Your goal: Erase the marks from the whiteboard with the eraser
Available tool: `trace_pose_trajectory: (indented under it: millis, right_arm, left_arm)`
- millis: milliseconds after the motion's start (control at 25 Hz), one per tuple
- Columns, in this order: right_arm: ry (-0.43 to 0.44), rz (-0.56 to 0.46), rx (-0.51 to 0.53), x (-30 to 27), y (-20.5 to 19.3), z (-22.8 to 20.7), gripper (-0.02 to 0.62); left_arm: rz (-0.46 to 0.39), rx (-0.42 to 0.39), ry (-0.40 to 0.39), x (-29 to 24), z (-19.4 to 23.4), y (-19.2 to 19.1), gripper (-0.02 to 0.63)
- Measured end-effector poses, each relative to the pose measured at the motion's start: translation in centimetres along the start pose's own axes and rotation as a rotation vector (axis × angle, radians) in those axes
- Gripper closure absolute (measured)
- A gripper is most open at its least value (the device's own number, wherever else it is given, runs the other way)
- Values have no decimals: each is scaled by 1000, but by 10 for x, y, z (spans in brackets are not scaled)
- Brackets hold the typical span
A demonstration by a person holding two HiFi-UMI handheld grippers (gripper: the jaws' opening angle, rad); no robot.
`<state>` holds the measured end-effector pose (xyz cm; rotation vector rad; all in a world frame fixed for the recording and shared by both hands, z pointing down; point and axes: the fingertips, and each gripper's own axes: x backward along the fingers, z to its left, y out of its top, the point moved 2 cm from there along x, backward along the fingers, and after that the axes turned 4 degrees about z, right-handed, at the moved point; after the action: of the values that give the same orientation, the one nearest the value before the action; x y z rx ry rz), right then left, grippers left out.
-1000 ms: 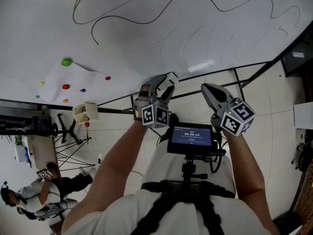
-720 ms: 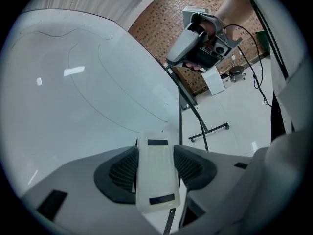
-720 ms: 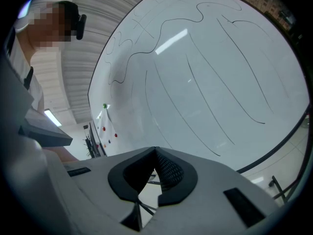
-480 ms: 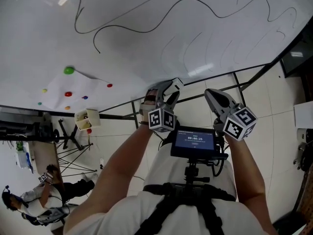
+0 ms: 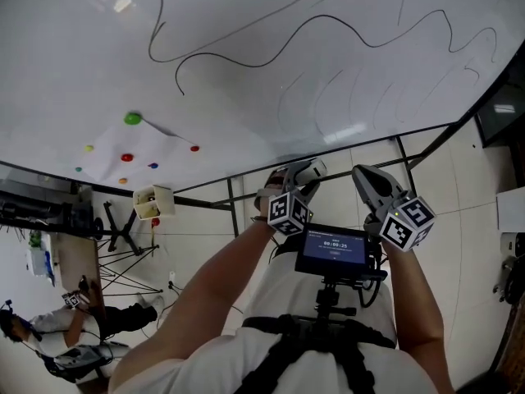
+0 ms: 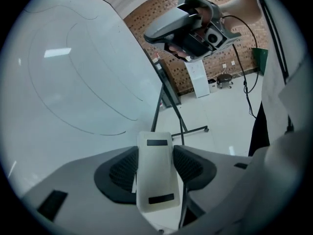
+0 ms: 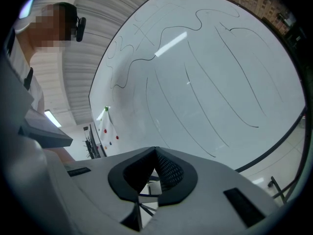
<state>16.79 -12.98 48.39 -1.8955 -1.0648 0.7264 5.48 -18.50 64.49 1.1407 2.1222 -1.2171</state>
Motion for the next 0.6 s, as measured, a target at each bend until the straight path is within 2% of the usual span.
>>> trace_pose_trajectory:
  millis: [120, 280, 440, 600]
  right_arm:
    - [-7, -8, -2, 9, 2, -4, 577]
    - [-17, -19, -14, 19, 3, -6, 577]
    - [-36, -41, -21, 31, 7, -10, 577]
    - [-61, -45, -30, 47, 6, -18, 577]
  left_arm:
    - [15, 6, 32, -1, -1, 1, 356]
    - [-21, 68, 67, 5, 23, 39, 356]
    - [32, 5, 63, -19, 21, 40, 356]
    - [81, -83, 119, -29, 23, 25, 356]
